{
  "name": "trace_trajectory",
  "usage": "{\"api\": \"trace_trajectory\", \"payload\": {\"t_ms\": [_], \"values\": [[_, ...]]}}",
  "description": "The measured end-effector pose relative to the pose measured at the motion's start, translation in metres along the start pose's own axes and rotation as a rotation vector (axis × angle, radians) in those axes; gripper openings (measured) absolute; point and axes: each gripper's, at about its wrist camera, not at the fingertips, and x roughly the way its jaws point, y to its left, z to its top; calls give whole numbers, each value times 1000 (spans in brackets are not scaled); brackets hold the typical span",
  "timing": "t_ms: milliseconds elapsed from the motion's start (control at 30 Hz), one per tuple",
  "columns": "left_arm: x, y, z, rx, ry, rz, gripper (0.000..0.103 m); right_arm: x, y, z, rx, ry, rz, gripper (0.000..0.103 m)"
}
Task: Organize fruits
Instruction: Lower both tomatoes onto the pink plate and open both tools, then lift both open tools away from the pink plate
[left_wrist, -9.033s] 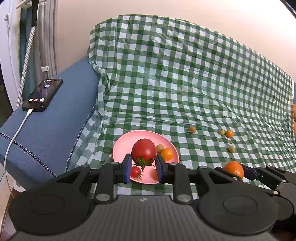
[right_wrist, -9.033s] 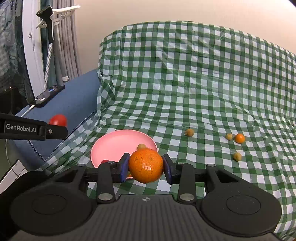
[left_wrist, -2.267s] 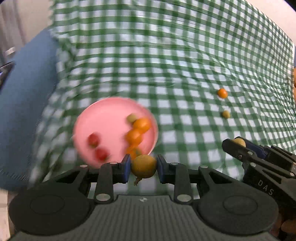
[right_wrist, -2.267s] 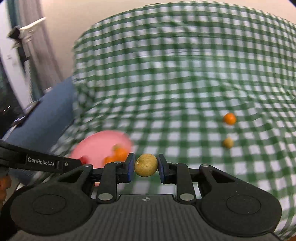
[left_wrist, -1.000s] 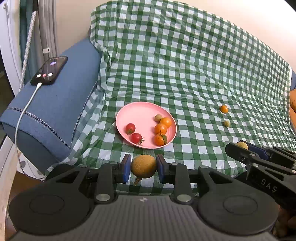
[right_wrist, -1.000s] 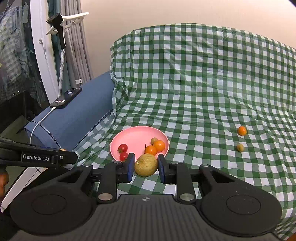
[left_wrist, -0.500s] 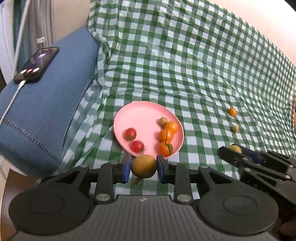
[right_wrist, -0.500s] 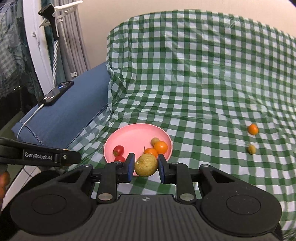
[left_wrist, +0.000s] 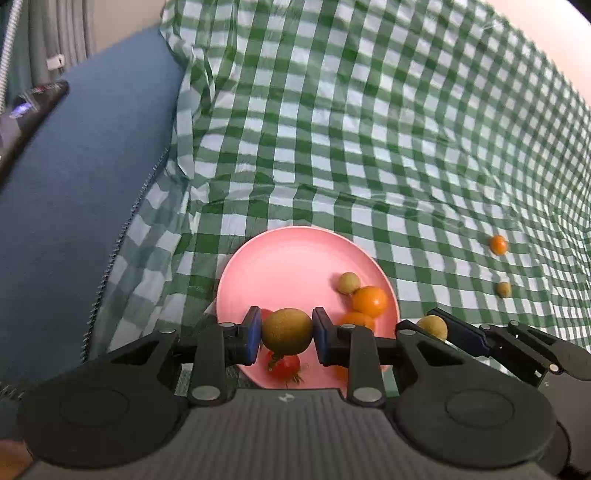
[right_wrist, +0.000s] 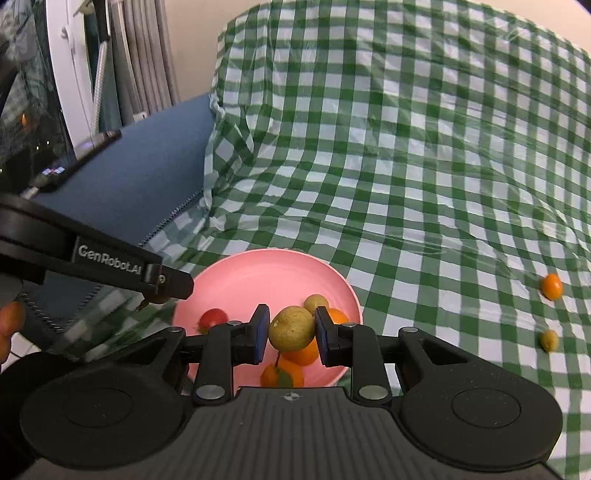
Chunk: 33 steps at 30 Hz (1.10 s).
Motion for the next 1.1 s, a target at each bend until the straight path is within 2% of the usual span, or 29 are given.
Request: {"api": "trace_trajectory", "payload": {"t_ms": [233, 333, 433, 467, 500, 533, 600, 633, 700, 800, 967, 1100], "values": [[45, 1, 18, 6, 37, -1, 33, 42, 7, -3, -117, 21, 13, 27], [59, -1, 25, 23, 43, 7, 33, 55, 7, -5, -110, 40, 28, 27], [69, -3, 29, 44, 57, 1, 34, 65, -2, -4, -49, 65, 51, 28], [70, -3, 30, 47, 51, 1, 39, 67, -5, -3, -37, 71, 57, 29], [68, -2, 31, 49, 38, 2, 61, 68, -7, -2, -26, 73, 61, 39], [65, -2, 33, 47, 19, 12, 89, 67, -9, -1, -16, 72, 59, 48], [50, 0, 34, 33, -56, 49, 103, 60, -11, 0, -10, 47, 50, 63], [42, 2, 33, 29, -90, 57, 103, 55, -11, 0, -13, 40, 49, 66], [27, 5, 30, 37, -103, 62, 103, 41, -12, -1, -12, 40, 40, 79], [1, 13, 10, 15, -92, 92, 103, 15, -12, -11, 27, 62, 36, 83], [-38, 19, -36, -32, -9, 128, 103, -33, -9, -32, 119, 111, 31, 85], [-70, 20, -65, -53, -14, 136, 103, -66, -4, -37, 123, 81, 5, 86]]}}
